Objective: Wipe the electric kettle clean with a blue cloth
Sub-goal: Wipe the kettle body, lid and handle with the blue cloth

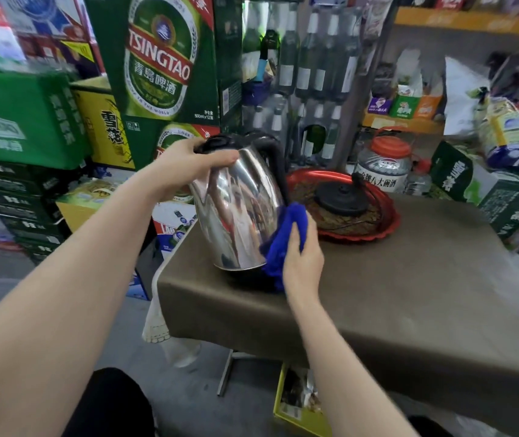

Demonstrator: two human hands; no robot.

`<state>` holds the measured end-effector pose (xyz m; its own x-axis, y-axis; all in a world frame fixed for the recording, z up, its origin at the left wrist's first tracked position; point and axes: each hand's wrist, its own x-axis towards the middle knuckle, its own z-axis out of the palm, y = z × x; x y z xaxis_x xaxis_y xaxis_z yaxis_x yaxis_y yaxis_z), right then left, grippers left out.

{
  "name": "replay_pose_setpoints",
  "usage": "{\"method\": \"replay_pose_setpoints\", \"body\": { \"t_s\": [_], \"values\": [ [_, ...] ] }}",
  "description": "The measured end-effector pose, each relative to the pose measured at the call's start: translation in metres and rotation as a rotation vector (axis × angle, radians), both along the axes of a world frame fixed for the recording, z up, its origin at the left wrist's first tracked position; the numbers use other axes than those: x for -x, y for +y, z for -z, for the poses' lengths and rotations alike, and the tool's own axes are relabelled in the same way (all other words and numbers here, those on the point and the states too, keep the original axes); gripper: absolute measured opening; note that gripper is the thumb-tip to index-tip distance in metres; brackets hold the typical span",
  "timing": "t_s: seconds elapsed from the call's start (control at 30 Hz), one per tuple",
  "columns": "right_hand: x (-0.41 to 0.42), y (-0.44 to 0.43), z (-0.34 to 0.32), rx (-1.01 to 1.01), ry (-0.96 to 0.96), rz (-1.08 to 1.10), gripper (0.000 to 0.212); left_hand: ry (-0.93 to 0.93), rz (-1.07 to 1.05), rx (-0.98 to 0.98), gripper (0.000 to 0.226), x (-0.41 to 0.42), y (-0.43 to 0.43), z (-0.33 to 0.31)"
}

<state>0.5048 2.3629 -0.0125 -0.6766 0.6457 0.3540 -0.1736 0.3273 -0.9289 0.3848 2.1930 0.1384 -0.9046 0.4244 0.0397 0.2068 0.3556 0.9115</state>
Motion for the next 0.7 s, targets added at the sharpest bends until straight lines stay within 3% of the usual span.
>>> {"method": "replay_pose_setpoints", "body": {
  "t_s": [0.07,0.13,0.2,0.27,0.33,0.4,0.5,0.6,0.7],
  "values": [
    [-0.017,-0.037,0.012,-0.296,0.097,-0.016,0.054,-0.019,-0.012,-0.017,0.062,0.007,-0.003,0.003],
    [-0.022,-0.063,0.023,-0.648,0.064,-0.058,0.071,-0.018,-0.008,-0.019,0.064,0.012,-0.004,0.004],
    [-0.02,-0.07,0.029,-0.751,0.071,-0.064,0.075,0.013,0.016,0.001,0.063,0.013,-0.004,0.004],
    [-0.016,-0.062,0.018,-0.541,0.136,-0.006,0.057,0.044,0.041,0.014,0.055,0.011,-0.005,0.004],
    [-0.007,-0.044,0.005,-0.157,0.166,0.089,0.04,0.055,0.06,0.011,0.046,0.007,-0.011,0.004],
    [0.009,-0.02,0.002,0.202,0.071,0.106,0.037,0.085,0.076,0.009,0.041,0.002,-0.017,0.005],
    [0.024,0.006,0.01,0.462,-0.107,0.064,0.041,0.11,0.118,0.018,0.036,-0.008,-0.017,0.003],
    [0.023,0.011,-0.003,0.372,-0.155,0.076,0.027,0.157,0.157,0.048,0.055,-0.017,-0.01,0.002],
    [0.022,0.007,-0.049,0.053,0.056,0.088,0.027,0.197,0.188,0.097,0.069,-0.02,-0.004,0.004]
  ]
}}
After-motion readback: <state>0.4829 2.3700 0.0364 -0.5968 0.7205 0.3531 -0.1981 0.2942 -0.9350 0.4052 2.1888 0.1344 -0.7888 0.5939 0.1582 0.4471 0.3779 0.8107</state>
